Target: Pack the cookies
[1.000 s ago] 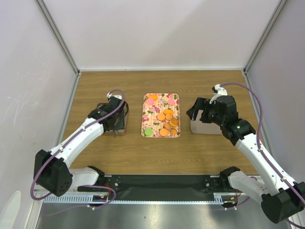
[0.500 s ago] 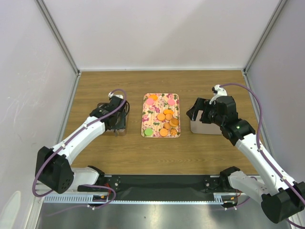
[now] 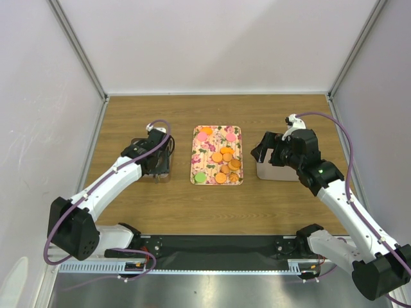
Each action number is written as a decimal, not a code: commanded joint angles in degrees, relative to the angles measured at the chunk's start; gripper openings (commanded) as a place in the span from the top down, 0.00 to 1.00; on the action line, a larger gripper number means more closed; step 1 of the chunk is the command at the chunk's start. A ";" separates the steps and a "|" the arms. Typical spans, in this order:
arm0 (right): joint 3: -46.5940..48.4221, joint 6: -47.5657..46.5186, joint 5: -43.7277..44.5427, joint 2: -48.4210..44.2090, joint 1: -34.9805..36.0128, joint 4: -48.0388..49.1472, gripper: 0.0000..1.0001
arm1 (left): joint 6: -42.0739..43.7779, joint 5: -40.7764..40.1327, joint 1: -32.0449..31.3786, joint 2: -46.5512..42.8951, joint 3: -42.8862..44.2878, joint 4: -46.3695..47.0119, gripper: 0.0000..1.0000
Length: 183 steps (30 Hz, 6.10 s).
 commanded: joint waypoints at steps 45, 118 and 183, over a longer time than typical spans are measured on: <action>0.65 1.09 -1.91 -0.53 0.13 2.56 0.05 | 1.98 -1.34 -1.66 -6.21 8.72 -4.68 0.57; 0.48 -0.76 -0.24 -3.43 -0.40 -0.16 0.05 | -2.60 -5.03 -28.56 21.73 19.53 -2.22 0.55; -0.93 0.56 -5.95 1.49 1.45 4.23 0.05 | -2.16 2.53 15.29 -10.79 0.20 -11.98 0.62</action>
